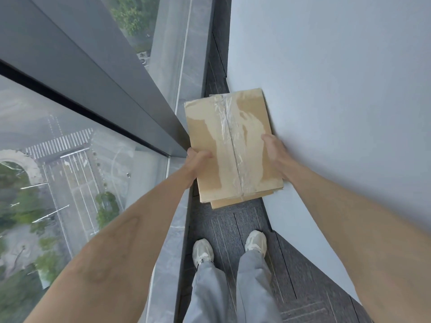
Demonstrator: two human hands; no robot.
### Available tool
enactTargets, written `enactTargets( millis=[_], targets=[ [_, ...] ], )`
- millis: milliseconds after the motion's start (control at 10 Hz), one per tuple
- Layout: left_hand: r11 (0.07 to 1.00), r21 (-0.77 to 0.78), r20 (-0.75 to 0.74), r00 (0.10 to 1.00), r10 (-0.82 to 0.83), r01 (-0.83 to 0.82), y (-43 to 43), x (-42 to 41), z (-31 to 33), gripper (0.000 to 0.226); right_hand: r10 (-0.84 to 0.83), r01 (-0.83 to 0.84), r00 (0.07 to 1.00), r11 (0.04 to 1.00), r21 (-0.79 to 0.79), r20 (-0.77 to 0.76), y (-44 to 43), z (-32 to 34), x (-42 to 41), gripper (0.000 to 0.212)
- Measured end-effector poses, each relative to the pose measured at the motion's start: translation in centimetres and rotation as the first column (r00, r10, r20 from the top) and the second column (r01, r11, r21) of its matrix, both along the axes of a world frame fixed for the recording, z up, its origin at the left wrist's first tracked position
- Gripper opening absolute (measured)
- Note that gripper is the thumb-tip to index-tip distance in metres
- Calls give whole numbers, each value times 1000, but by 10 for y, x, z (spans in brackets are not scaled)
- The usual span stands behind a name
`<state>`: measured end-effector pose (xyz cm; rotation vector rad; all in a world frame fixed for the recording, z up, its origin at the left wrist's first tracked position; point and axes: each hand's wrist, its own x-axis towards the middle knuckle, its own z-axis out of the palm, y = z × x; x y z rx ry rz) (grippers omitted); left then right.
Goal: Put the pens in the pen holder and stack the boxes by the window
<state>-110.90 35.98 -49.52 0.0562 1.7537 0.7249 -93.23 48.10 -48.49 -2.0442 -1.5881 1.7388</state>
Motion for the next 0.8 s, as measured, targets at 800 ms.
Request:
enactTargets(
  millis=[800],
  targets=[
    [985, 169, -100, 995, -2, 19, -48, 39, 169, 44, -92, 119, 974, 985, 124, -205, -77, 175, 31, 22]
  ],
)
